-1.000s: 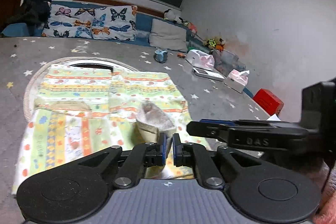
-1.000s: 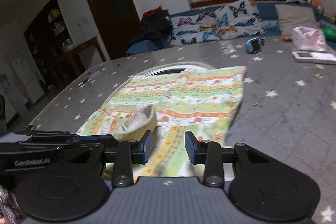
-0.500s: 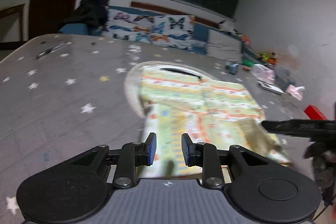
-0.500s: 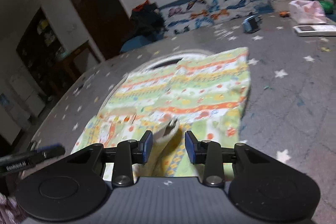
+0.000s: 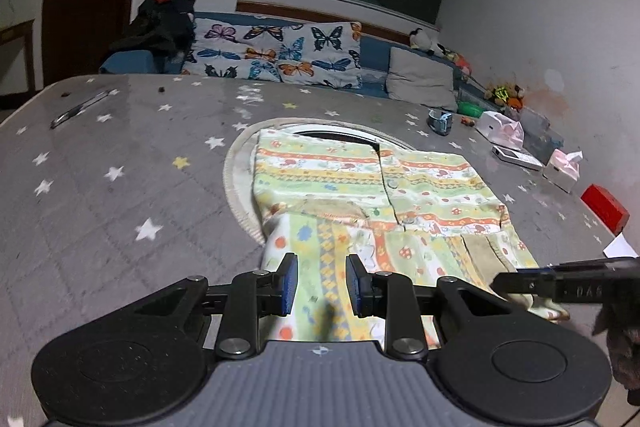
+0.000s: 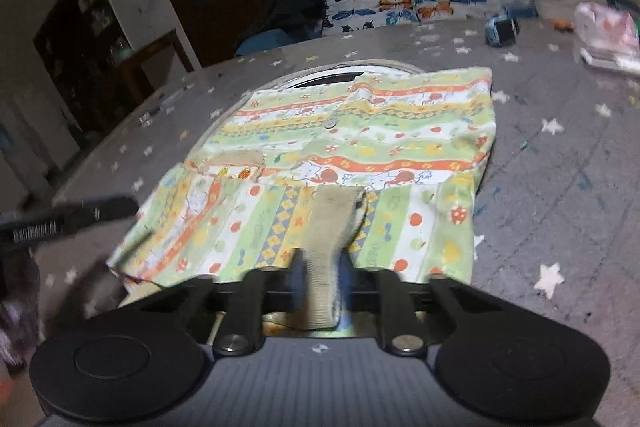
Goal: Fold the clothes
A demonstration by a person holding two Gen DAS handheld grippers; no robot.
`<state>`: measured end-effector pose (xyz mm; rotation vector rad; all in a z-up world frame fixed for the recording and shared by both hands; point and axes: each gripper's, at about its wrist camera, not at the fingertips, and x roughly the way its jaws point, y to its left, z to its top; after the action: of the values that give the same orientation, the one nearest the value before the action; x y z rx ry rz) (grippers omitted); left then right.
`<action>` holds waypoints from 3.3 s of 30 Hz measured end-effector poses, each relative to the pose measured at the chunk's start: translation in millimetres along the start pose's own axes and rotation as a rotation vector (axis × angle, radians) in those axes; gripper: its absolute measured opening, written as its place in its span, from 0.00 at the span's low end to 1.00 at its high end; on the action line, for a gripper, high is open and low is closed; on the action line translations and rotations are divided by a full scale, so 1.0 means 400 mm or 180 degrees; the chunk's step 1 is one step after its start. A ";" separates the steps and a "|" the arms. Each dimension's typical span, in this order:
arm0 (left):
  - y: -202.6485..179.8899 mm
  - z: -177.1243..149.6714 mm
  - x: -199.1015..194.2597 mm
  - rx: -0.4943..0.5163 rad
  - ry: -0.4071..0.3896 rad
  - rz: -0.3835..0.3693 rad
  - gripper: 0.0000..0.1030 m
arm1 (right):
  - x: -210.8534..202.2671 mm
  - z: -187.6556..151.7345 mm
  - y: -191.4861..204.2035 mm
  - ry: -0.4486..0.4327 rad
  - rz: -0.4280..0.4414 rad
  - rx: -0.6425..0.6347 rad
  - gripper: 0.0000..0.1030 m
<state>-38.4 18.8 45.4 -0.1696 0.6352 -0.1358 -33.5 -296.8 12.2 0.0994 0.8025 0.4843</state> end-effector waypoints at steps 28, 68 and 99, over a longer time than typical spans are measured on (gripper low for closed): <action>-0.041 0.060 0.181 0.0387 0.0337 -0.0020 0.28 | 0.057 0.060 0.023 -0.0046 -0.0191 -0.0648 0.12; -0.130 -0.083 -0.035 -0.0204 0.0998 -0.0648 0.10 | -0.156 -0.159 0.078 0.0066 -0.0131 -0.1772 0.44; -0.095 -0.064 -0.135 0.0941 0.0136 -0.0050 0.55 | -0.079 0.041 0.073 -0.0307 0.0510 -0.1031 0.14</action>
<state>-99.6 -11.6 63.6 0.1138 0.6489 -0.2471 -51.4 -283.6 52.4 -0.1131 0.6156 0.7497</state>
